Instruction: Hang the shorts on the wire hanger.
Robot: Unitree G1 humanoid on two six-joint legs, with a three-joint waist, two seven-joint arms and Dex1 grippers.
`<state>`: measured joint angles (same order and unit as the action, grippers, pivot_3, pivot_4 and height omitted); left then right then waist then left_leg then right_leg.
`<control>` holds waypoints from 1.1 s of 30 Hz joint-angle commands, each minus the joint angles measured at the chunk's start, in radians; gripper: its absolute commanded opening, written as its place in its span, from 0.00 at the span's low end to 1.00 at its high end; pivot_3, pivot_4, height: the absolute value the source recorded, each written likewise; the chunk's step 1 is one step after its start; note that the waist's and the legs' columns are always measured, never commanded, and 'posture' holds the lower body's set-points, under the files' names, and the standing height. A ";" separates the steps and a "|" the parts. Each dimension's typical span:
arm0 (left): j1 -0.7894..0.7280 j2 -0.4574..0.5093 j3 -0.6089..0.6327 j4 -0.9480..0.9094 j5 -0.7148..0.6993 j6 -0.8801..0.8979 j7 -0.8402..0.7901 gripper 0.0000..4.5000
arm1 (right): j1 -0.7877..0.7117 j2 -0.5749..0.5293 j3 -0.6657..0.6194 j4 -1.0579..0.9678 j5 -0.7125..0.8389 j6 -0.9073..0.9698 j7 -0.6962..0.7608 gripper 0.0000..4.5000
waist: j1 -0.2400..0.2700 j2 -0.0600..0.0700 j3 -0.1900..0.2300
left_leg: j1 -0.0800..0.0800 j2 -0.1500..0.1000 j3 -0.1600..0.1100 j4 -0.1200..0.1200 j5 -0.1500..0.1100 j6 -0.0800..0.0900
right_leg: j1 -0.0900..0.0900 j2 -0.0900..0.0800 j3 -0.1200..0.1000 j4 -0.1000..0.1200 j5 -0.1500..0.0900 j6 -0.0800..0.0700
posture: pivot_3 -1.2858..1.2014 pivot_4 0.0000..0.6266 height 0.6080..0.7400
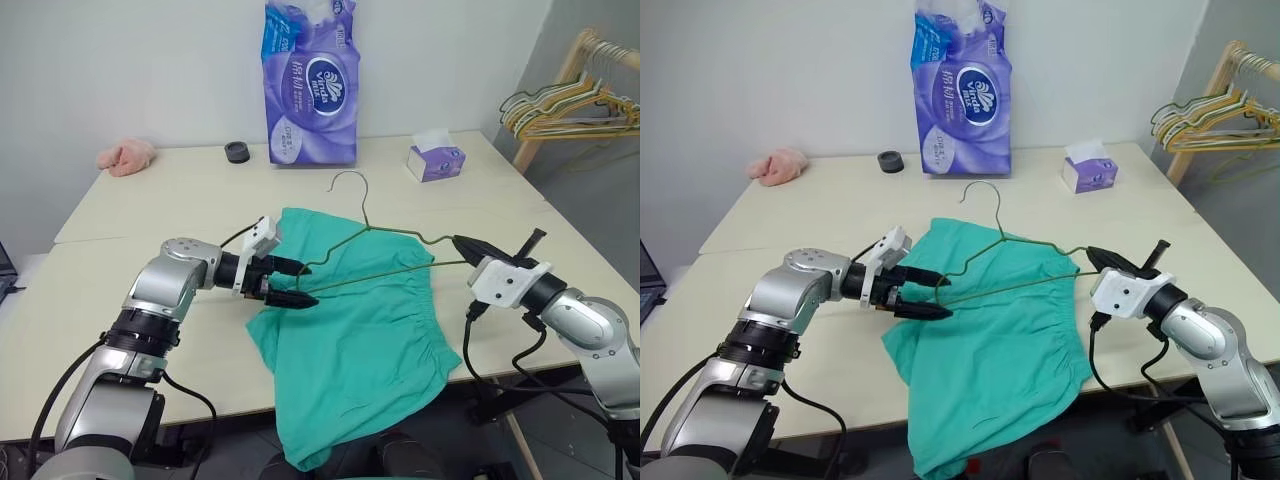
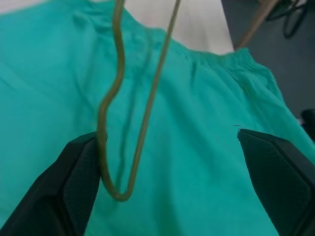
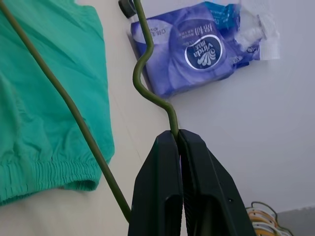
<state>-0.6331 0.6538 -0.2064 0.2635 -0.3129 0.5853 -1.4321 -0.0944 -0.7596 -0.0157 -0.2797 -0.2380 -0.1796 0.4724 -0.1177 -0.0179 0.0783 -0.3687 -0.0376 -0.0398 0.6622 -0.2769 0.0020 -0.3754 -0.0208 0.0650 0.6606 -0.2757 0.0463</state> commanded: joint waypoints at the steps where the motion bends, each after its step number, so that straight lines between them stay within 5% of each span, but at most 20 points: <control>1: -0.004 0.003 -0.001 -0.037 -0.002 -0.010 0.000 1.00 | -0.031 0.012 -0.023 -0.022 0.000 -0.028 -0.015 0.01 | 0.002 0.000 0.000 | 0.000 0.000 0.000 0.000 0.000 0.000 | 0.000 0.000 0.000 0.000 0.000 0.000 | 0.44 0.09 1.00; 4: -0.001 -0.008 -0.002 -0.045 -0.011 -0.004 0.004 1.00 | -0.035 0.025 -0.030 -0.022 0.009 -0.039 -0.015 0.01 | 0.003 0.000 0.000 | 0.000 0.000 0.000 0.001 0.000 0.000 | 0.000 0.000 0.000 0.000 0.000 0.000 | 0.44 0.09 1.00; 7: 0.009 -0.015 0.001 -0.054 -0.020 0.010 0.008 0.87 | -0.039 0.036 -0.039 -0.027 0.019 -0.048 -0.017 0.00 | 0.003 0.000 0.000 | 0.000 0.000 0.000 0.000 0.000 0.000 | 0.000 0.000 0.000 0.000 0.000 0.000 | 0.44 0.09 1.00; 20: 0.053 -0.016 -0.003 -0.148 -0.052 0.064 -0.005 0.01 | -0.047 0.074 -0.051 -0.044 0.074 -0.058 0.001 0.00 | 0.002 0.000 0.000 | 0.001 0.000 0.000 0.001 0.000 0.000 | 0.001 0.000 0.000 0.001 0.000 -0.001 | 0.44 0.09 1.00; 29: 0.061 -0.022 0.001 -0.172 -0.064 0.080 0.012 0.01 | -0.034 0.042 -0.036 -0.045 0.027 -0.146 0.019 0.00 | 0.002 0.000 0.000 | 0.001 0.000 0.000 0.001 0.000 0.000 | 0.001 0.000 0.000 0.002 0.000 0.000 | 0.44 0.10 1.00; 33: 0.067 -0.025 -0.006 -0.166 -0.053 0.064 0.019 0.00 | -0.020 0.013 -0.034 -0.031 0.010 -0.206 0.038 0.23 | 0.003 0.000 0.000 | 0.001 0.000 0.000 0.000 0.000 0.000 | 0.001 0.000 0.000 0.001 0.000 0.000 | 0.44 0.10 1.00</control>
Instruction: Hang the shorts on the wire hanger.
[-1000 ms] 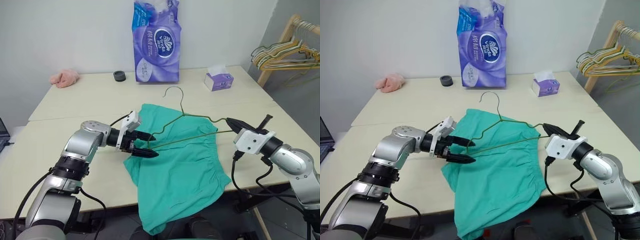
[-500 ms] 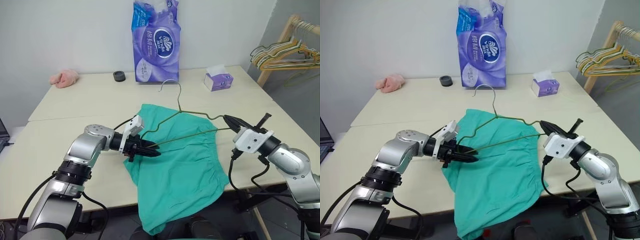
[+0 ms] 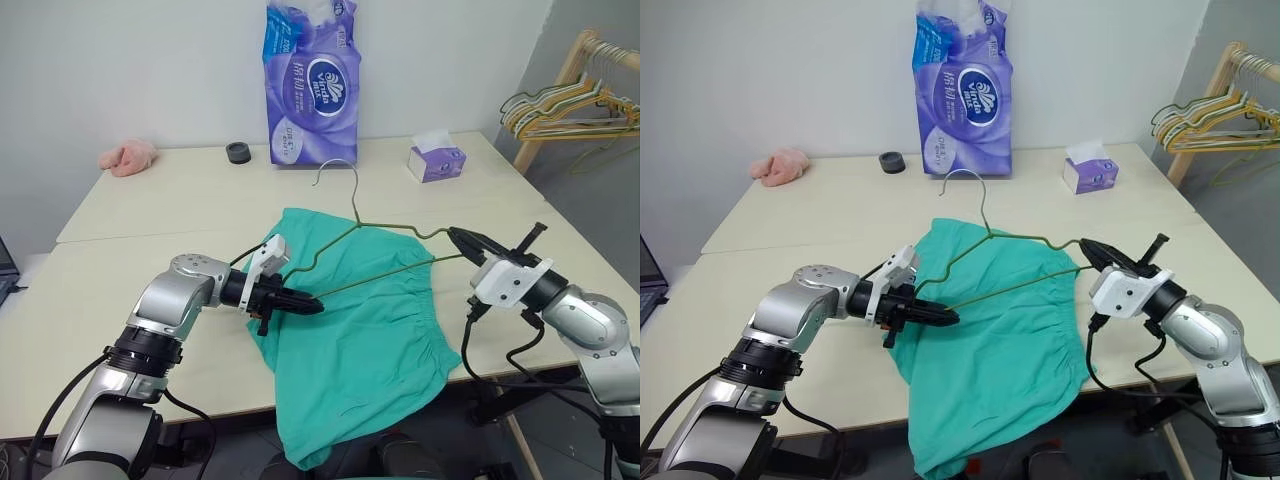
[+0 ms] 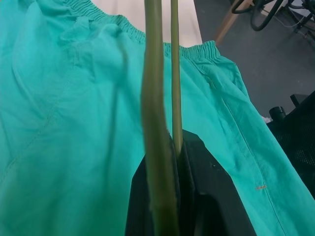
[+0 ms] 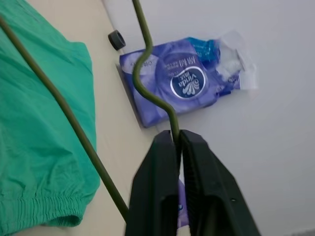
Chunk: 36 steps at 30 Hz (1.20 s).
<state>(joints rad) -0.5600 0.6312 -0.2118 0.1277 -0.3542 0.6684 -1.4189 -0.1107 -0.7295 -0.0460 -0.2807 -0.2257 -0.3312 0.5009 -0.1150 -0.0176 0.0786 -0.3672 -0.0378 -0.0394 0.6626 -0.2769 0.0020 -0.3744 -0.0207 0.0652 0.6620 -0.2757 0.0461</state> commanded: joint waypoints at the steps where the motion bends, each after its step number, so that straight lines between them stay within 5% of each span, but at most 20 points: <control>1: -0.005 -0.003 -0.002 -0.028 -0.009 -0.023 0.008 0.00 | 0.002 -0.022 -0.003 -0.029 -0.002 -0.063 0.013 0.30 | 0.000 0.000 0.000 | 0.000 0.000 0.000 0.000 0.000 0.000 | 0.000 0.000 0.000 0.000 0.000 0.000 | 0.44 0.10 1.00; 6: -0.004 -0.016 -0.001 -0.002 0.037 -0.137 0.052 0.00 | 0.113 -0.052 -0.061 -0.095 0.168 0.033 0.110 0.69 | 0.003 0.000 0.001 | 0.000 0.000 0.000 0.000 0.000 0.000 | 0.001 0.000 0.000 0.000 0.000 0.000 | 0.44 0.10 1.00; 10: -0.009 -0.013 -0.008 0.014 0.094 -0.268 0.084 0.00 | 0.223 -0.077 -0.149 -0.250 0.428 0.374 0.189 0.99 | 0.007 -0.001 0.002 | 0.000 0.000 -0.001 0.000 0.000 0.000 | 0.001 0.000 0.000 0.000 0.000 -0.001 | 0.44 0.11 1.00; 13: -0.015 -0.012 -0.023 0.043 0.157 -0.404 0.104 0.00 | 0.236 -0.109 -0.213 -0.367 0.659 0.688 0.182 1.00 | 0.005 0.000 0.003 | 0.001 0.000 0.000 0.000 0.000 0.000 | 0.002 -0.001 0.000 0.000 0.000 -0.001 | 0.44 0.11 1.00; 19: -0.037 -0.024 -0.051 0.055 0.230 -0.563 0.117 0.00 | 0.133 -0.206 -0.203 -0.438 0.814 1.017 0.165 1.00 | 0.004 -0.001 0.004 | 0.002 0.001 0.000 0.000 0.000 0.000 | 0.002 0.000 0.000 -0.001 -0.001 0.002 | 0.44 0.10 1.00; 27: -0.045 -0.021 -0.090 0.047 0.301 -0.667 0.118 0.00 | -0.005 -0.359 0.007 -0.364 0.692 1.068 0.274 1.00 | 0.006 -0.001 0.005 | -0.003 0.001 0.000 0.000 -0.001 0.001 | -0.002 -0.001 -0.001 -0.004 -0.001 0.001 | 0.44 0.10 1.00; 34: -0.041 -0.018 -0.111 0.030 0.331 -0.709 0.122 0.00 | -0.150 -0.351 0.201 -0.273 0.587 1.084 0.339 1.00 | 0.004 -0.001 0.005 | -0.015 0.001 0.000 0.002 -0.001 0.001 | -0.014 -0.001 -0.001 -0.001 0.003 -0.001 | 0.44 0.09 1.00; 36: -0.041 -0.018 -0.112 0.027 0.337 -0.717 0.122 0.00 | -0.171 -0.343 0.227 -0.262 0.574 1.094 0.349 0.88 | 0.004 -0.001 0.005 | -0.015 0.001 -0.001 0.002 -0.001 0.001 | -0.014 -0.001 -0.002 -0.001 0.003 -0.001 | 0.44 0.09 1.00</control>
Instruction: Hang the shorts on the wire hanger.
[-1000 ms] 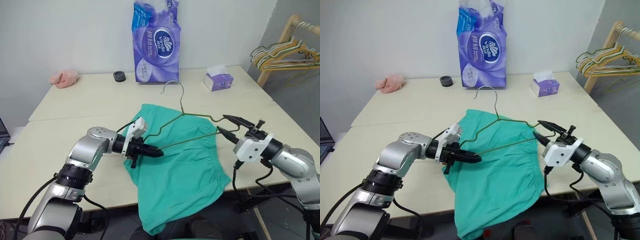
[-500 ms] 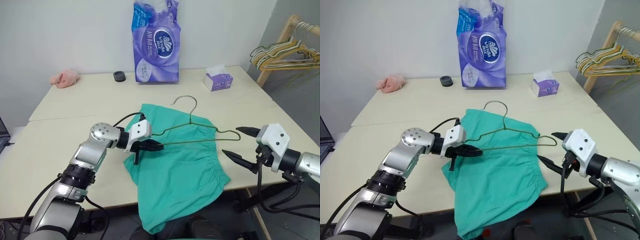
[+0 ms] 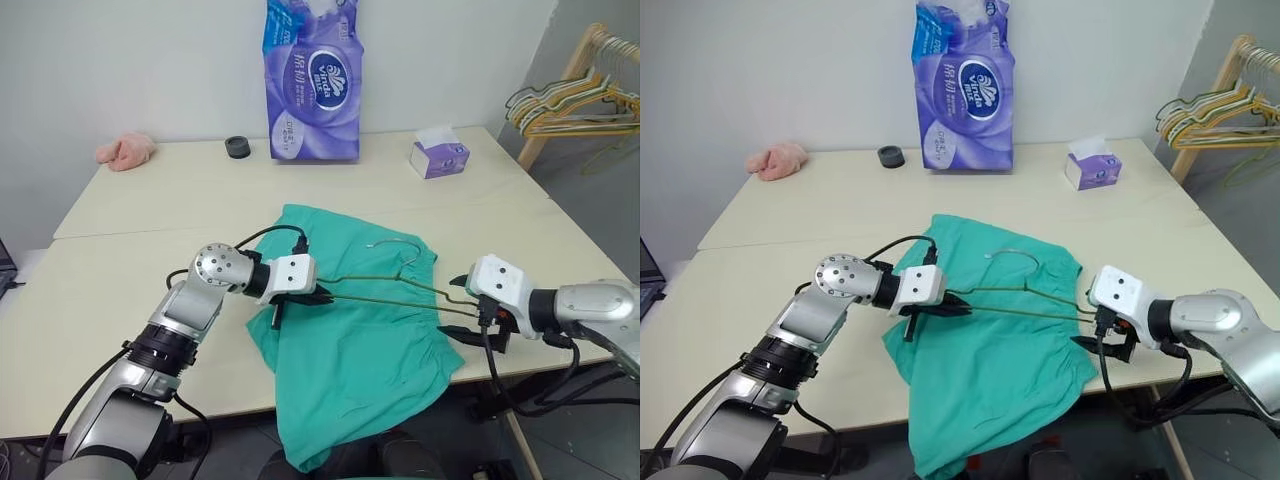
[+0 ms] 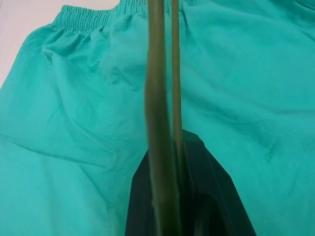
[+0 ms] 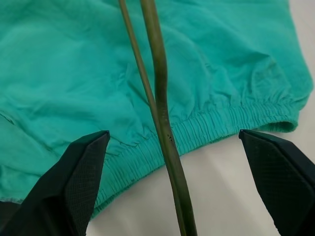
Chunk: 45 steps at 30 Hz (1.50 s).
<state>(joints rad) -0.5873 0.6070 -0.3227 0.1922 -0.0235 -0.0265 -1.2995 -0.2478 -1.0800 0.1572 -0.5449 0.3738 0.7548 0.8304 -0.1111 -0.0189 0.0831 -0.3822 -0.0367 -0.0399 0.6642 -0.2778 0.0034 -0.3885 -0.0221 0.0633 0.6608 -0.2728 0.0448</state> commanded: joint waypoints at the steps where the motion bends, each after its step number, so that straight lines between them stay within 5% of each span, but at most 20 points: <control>1: -0.012 0.008 -0.003 -0.040 0.009 -0.024 0.003 0.00 | -0.044 0.017 0.037 0.008 -0.033 0.021 0.015 0.81 | 0.001 0.000 0.000 | 0.000 0.000 0.000 0.000 0.000 0.000 | 0.000 0.000 0.000 0.000 0.000 0.000 | 0.45 0.09 1.00; 12: -0.006 0.010 -0.014 -0.061 0.021 -0.029 0.006 0.00 | -0.066 0.059 0.072 -0.015 -0.051 0.111 0.024 0.01 | 0.003 0.000 0.000 | 0.000 0.000 -0.002 0.000 0.000 0.000 | 0.000 -0.001 -0.001 0.001 0.000 0.000 | 0.45 0.09 1.00; 19: 0.000 -0.029 -0.002 -0.051 -0.007 -0.007 0.040 0.00 | -0.047 0.058 0.066 -0.057 -0.050 0.115 0.035 0.01 | 0.003 0.000 0.000 | 0.000 0.000 -0.002 0.001 0.000 0.000 | 0.000 -0.001 -0.002 0.002 0.000 0.000 | 0.45 0.09 1.00; 29: -0.037 -0.103 0.114 -0.002 -0.109 0.106 0.119 0.69 | 0.027 0.039 -0.032 -0.070 -0.028 0.133 0.043 0.00 | 0.003 0.000 0.000 | 0.000 -0.001 -0.002 0.002 0.000 0.000 | 0.000 -0.001 -0.002 0.002 0.000 0.000 | 0.44 0.08 1.00; 36: -0.108 -0.113 0.245 0.124 -0.192 0.230 0.198 0.69 | 0.226 0.077 -0.271 -0.092 0.062 0.224 0.011 0.00 | 0.002 0.000 -0.001 | 0.000 -0.001 -0.004 0.003 0.000 0.000 | 0.001 0.000 -0.004 0.003 0.001 0.001 | 0.44 0.09 1.00; 45: -0.041 0.022 0.182 0.024 -0.280 0.409 -0.062 0.69 | 0.561 0.255 -0.663 -0.140 0.162 0.386 -0.069 0.00 | 0.001 0.000 -0.001 | 0.000 -0.001 -0.005 0.002 0.000 0.000 | 0.002 0.000 -0.004 0.004 0.001 0.001 | 0.43 0.11 1.00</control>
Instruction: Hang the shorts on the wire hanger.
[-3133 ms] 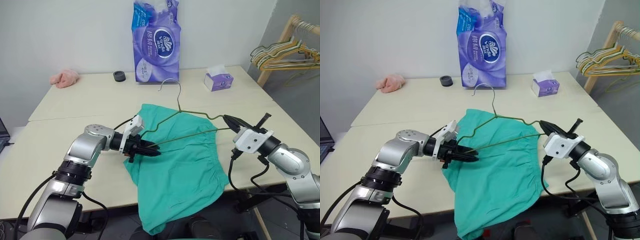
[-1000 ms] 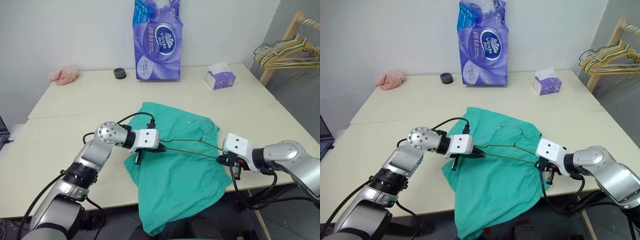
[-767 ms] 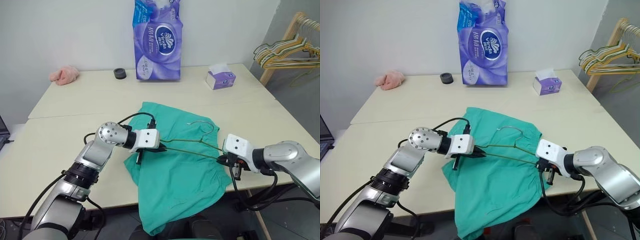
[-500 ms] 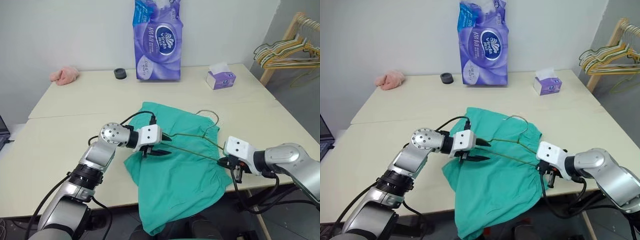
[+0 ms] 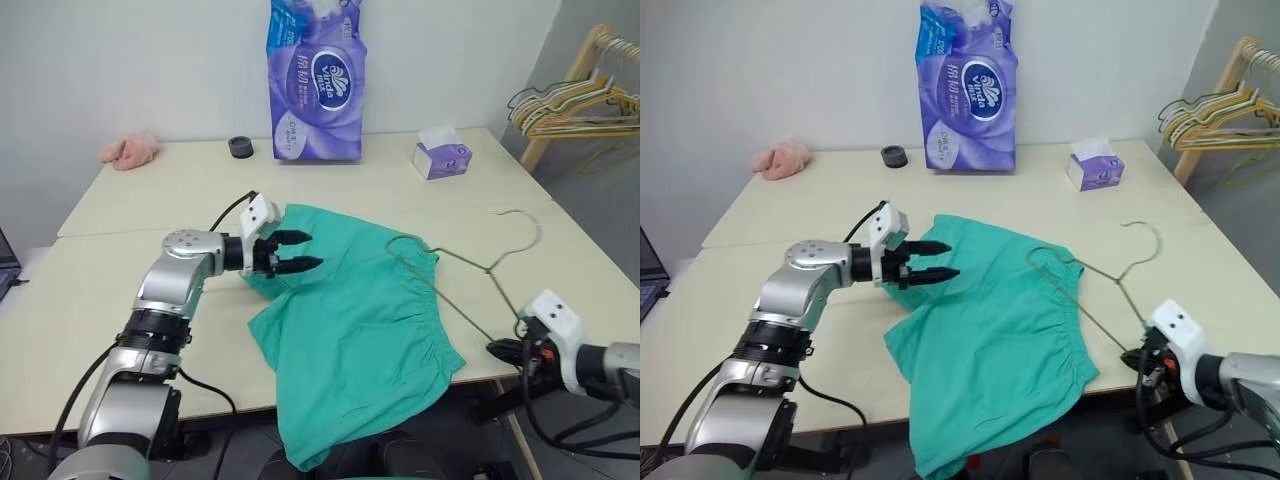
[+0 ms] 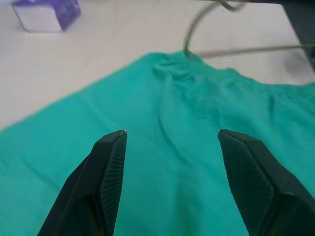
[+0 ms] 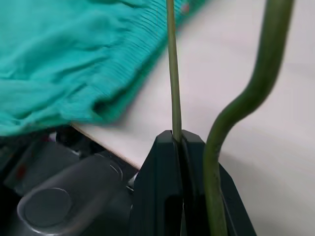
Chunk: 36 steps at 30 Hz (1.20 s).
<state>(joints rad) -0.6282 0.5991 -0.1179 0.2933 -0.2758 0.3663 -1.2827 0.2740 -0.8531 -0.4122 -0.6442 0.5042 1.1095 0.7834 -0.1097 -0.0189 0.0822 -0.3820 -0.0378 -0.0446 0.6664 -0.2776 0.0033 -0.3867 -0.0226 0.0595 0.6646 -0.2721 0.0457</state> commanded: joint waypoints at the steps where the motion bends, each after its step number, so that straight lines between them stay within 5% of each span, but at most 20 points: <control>1: 0.000 0.035 -0.029 -0.080 -0.020 0.007 -0.087 0.69 | 0.067 0.045 -0.116 -0.044 0.036 0.041 -0.029 0.00 | 0.000 0.000 0.000 | 0.000 0.000 0.000 0.000 0.000 0.000 | 0.000 0.000 0.000 0.000 0.000 0.000 | 0.43 0.12 1.00; 12: -0.024 0.004 -0.066 -0.051 0.028 -0.058 -0.090 0.69 | 0.167 0.132 -0.084 -0.032 0.042 0.108 -0.132 0.00 | -0.010 0.001 0.000 | 0.002 0.000 0.004 0.003 0.001 0.000 | 0.002 0.001 0.004 -0.001 -0.002 0.005 | 0.42 0.11 1.00; 26: 0.010 0.011 -0.065 -0.093 0.030 -0.051 -0.066 0.69 | 0.129 0.067 -0.025 -0.095 0.140 0.141 -0.109 0.00 | -0.004 0.001 0.000 | 0.002 0.000 0.004 0.003 0.000 0.000 | 0.002 0.001 0.004 -0.001 -0.003 0.006 | 0.43 0.11 1.00; 36: 0.005 -0.004 -0.062 -0.088 0.031 -0.059 -0.029 0.69 | 0.095 -0.001 0.143 -0.127 0.089 0.082 -0.155 0.00 | -0.002 0.000 0.000 | 0.002 0.001 0.004 0.003 0.000 0.000 | 0.002 0.001 0.004 -0.001 -0.003 0.006 | 0.44 0.11 1.00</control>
<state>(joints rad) -0.6030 0.5958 -0.1915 0.2256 -0.2434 0.3199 -1.3189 0.3779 -0.8428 -0.2836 -0.7520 0.6071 1.2162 0.6373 -0.1122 -0.0185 0.0818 -0.3806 -0.0372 -0.0406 0.6692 -0.2771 0.0034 -0.3849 -0.0215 0.0635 0.6632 -0.2749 0.0517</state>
